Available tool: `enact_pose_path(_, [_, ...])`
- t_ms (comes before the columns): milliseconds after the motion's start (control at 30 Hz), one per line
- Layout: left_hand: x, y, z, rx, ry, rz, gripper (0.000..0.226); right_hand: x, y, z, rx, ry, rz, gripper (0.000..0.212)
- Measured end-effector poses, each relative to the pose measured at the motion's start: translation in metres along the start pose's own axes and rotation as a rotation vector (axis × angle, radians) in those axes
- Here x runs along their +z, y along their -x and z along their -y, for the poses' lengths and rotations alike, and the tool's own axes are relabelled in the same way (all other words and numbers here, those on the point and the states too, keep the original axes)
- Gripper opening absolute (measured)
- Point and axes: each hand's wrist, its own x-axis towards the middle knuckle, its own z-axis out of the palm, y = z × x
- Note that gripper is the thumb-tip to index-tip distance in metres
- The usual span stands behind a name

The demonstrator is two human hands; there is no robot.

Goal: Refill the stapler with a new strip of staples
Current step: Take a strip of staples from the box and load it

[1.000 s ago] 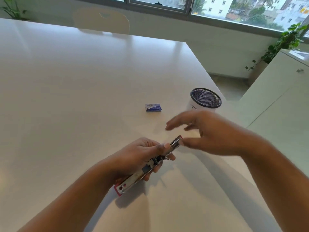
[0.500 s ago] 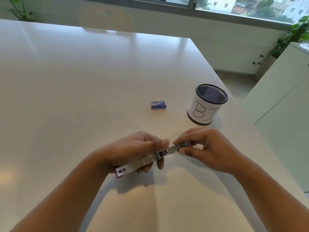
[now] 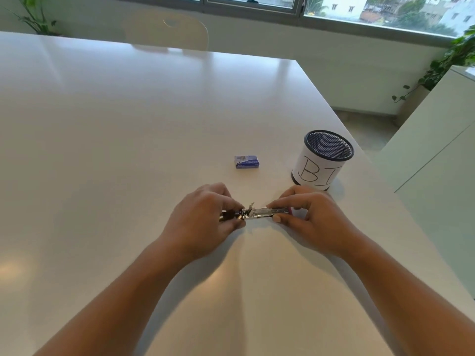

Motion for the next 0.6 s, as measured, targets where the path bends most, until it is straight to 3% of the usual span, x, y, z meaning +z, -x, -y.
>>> enact_pose_path(200, [0.006, -0.002, 0.003, -0.019, -0.014, -0.150, 0.024, 0.009, -0.008, -0.001, 0.022, 0.072, -0.088, 0.016])
enact_pose_path(600, [0.012, -0.005, 0.006, -0.086, 0.037, -0.127, 0.023, 0.013, -0.007, -0.004, 0.058, 0.083, -0.080, 0.017])
